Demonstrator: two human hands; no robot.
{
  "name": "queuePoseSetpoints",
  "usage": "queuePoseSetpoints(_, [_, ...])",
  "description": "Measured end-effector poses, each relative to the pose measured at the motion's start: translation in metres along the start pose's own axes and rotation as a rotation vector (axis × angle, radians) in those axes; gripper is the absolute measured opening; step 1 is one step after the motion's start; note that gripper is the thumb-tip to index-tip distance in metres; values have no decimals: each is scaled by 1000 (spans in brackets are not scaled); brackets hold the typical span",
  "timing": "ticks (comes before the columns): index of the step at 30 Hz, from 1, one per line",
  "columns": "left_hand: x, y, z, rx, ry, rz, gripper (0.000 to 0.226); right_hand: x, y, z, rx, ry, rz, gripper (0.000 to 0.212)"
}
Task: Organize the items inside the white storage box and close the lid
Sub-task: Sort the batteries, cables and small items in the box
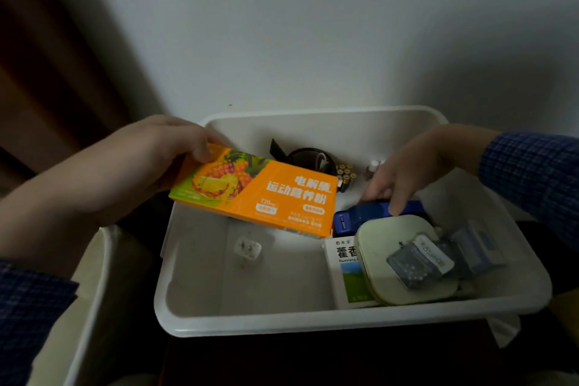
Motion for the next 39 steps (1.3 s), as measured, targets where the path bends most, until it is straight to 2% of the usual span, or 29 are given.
queuePoseSetpoints(2, [5,0,-3,28,7,17,28,-1,3,1,-21,33,21,36])
queuePoseSetpoints(6, [10,8,-11,158,181,-27,38,4,5,6,-139,45,127,34])
queuePoseSetpoints(9, [11,12,-6,299,385,-66,44,3,8,7,-350,131,108,33])
queuePoseSetpoints(12, [13,20,4,401,455,-153,38,9,1,8,-514,123,2,28])
queuePoseSetpoints(14, [16,24,9,448,477,-219,44,21,-9,11,-717,93,-159,22])
queuePoseSetpoints(15, [18,25,11,453,479,-243,46,29,-14,16,-758,118,-260,19])
queuePoseSetpoints(17, [21,27,11,430,473,-251,46,47,-17,32,-638,142,-401,22])
queuePoseSetpoints(20, [22,29,4,412,450,-225,43,69,1,54,-500,107,-395,39])
queuePoseSetpoints(24, [21,28,0,459,487,-204,39,77,10,56,-488,159,-428,40])
queuePoseSetpoints(28, [14,33,11,511,785,-100,34,70,-3,51,-513,160,-443,35])
queuePoseSetpoints(30, [11,38,21,551,833,-64,39,64,-11,47,-523,158,-435,34])
queuePoseSetpoints(32, [11,46,32,591,750,-49,43,55,-24,44,-495,159,-410,35])
queuePoseSetpoints(33, [12,50,36,582,631,-70,46,48,-32,43,-468,166,-402,36])
queuePoseSetpoints(36, [25,67,42,530,167,-291,54,21,-59,42,-427,225,-376,44])
queuePoseSetpoints(39, [49,71,55,504,133,-455,61,-5,-69,44,-491,260,-260,34])
Point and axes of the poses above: each hand's wrist, its own y-axis towards the middle knuckle, its own z-axis out of the palm, x = y × z, the point moved 1 cm from there along y, towards the middle knuckle, and after that the axes turned 11 degrees about x, right-handed, at the moved point
